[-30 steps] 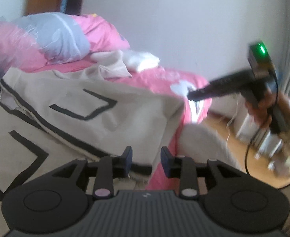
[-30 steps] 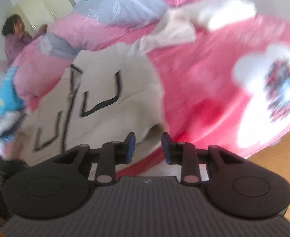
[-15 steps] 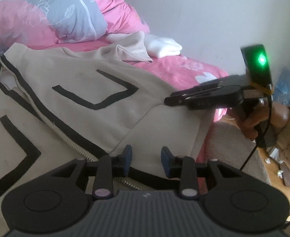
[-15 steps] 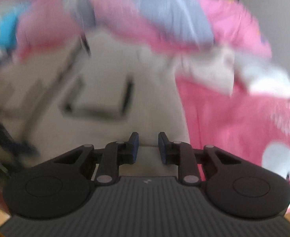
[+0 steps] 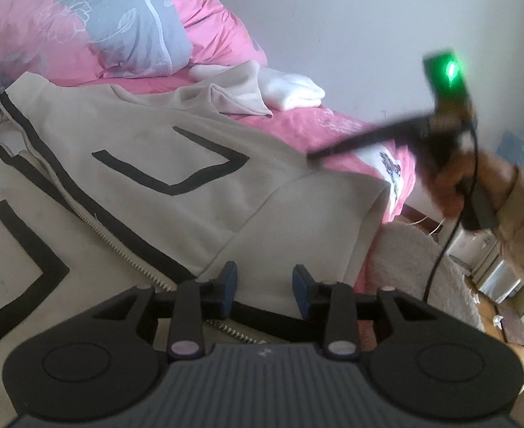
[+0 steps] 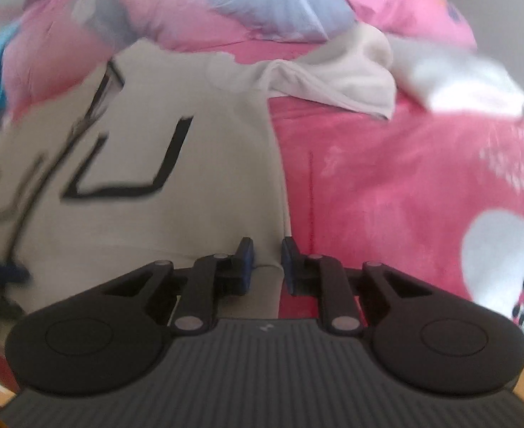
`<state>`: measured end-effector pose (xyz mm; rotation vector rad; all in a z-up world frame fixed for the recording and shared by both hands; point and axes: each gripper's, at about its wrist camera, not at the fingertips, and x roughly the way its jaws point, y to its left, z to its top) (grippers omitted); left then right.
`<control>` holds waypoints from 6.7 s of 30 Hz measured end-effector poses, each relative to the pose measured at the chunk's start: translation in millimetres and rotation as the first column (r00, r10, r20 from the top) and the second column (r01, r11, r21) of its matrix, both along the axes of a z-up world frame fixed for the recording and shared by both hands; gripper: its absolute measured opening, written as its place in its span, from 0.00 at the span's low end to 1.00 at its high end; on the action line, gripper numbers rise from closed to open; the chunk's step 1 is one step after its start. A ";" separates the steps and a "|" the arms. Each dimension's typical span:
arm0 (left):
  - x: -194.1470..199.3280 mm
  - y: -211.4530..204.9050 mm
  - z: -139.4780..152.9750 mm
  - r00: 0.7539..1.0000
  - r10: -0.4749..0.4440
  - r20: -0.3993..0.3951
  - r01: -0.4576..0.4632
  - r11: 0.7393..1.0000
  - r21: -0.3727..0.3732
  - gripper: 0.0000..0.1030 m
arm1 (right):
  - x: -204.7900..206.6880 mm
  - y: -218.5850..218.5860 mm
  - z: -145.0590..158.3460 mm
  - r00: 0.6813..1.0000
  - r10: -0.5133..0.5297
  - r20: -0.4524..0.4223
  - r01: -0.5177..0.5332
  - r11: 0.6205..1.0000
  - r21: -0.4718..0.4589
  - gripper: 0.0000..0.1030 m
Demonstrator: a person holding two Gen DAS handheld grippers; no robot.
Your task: Fold clothes
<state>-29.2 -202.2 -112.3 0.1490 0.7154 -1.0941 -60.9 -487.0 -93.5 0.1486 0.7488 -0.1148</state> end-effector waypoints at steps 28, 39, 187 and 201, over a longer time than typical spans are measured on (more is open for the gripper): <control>-4.2 1.6 -1.1 1.000 0.016 0.007 -0.016 1.000 -0.013 0.41 | 202.9 -16.4 -35.1 0.997 0.060 -0.048 -0.067 0.985 -0.158 0.16; 4.7 11.2 36.0 0.991 0.031 0.127 -0.026 0.999 -0.040 0.49 | 202.1 1.0 49.8 0.994 0.107 0.028 -0.105 0.993 -0.056 0.16; 49.2 41.0 -24.5 0.960 0.207 -0.187 -0.254 0.927 -0.277 0.39 | 274.7 167.8 6.7 0.842 0.530 0.101 -0.536 0.843 0.040 0.45; 50.5 45.3 -27.0 0.959 0.192 -0.209 -0.250 0.921 -0.299 0.39 | 375.4 183.5 -10.0 0.903 0.427 0.042 -0.426 0.904 -0.031 0.11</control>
